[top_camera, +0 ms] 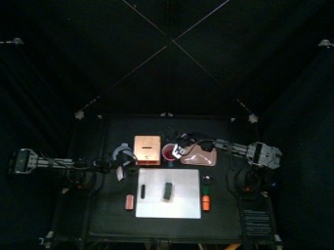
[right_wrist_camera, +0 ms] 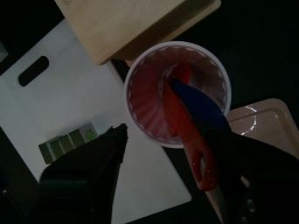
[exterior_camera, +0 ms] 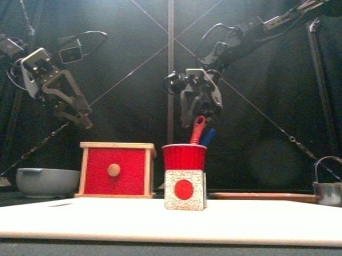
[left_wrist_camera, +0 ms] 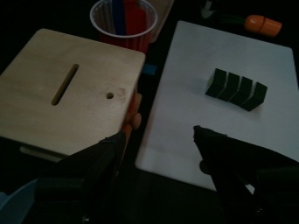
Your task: Cut sushi roll
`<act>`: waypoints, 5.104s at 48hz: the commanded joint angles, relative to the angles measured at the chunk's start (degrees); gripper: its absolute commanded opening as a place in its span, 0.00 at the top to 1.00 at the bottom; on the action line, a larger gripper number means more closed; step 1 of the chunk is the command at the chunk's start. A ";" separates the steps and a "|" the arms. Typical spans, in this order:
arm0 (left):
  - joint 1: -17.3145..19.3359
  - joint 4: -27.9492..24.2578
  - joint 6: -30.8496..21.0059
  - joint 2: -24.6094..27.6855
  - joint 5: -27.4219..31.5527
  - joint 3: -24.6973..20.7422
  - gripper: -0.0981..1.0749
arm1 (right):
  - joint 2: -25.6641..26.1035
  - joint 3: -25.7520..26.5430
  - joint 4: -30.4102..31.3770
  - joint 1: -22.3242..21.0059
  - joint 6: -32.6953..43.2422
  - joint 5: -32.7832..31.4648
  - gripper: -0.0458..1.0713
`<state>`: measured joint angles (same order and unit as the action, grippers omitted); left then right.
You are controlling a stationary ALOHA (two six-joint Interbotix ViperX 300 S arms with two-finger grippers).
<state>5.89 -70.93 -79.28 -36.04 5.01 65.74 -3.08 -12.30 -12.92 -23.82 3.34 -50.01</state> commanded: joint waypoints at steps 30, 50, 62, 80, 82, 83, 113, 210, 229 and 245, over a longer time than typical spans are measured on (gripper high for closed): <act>0.35 0.09 -0.09 0.00 -0.18 -0.26 0.10 | 2.37 2.02 0.88 0.18 -0.18 0.00 0.62; 0.70 -0.18 0.09 0.00 -0.18 -0.09 0.10 | 14.06 -0.09 0.97 2.11 -0.35 -0.62 0.63; 0.70 -1.58 0.53 -0.09 -0.53 -1.32 0.10 | 29.44 -13.18 0.79 5.71 -0.70 11.78 0.63; 0.00 -9.40 4.22 1.49 -5.19 -7.82 0.10 | 49.04 -44.03 1.76 14.24 -0.79 46.76 0.63; 0.00 -9.40 4.48 2.55 -5.62 -8.53 0.10 | 49.04 -45.44 2.37 15.29 -0.79 48.96 0.63; -0.09 -9.40 4.48 3.08 -5.80 -8.79 0.09 | 48.96 -45.79 2.64 15.73 -0.70 49.57 0.63; -5.98 -5.36 4.75 32.61 -1.49 -28.74 0.10 | 36.47 -46.05 10.81 20.65 -0.70 59.85 0.63; -10.46 3.52 4.83 38.94 -0.70 -28.13 0.53 | 14.06 -38.94 0.18 29.71 -0.44 48.16 0.63; -11.07 5.36 4.92 41.66 -0.70 -28.13 0.53 | 14.15 -39.02 -0.97 30.15 -0.35 46.32 0.64; -11.16 6.86 4.92 43.77 0.09 -28.04 0.53 | 13.97 -38.94 -1.14 30.23 -0.44 46.32 0.64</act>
<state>-5.54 -64.25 -74.27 7.82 4.31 37.97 10.20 -51.94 -13.89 5.80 2.90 -3.52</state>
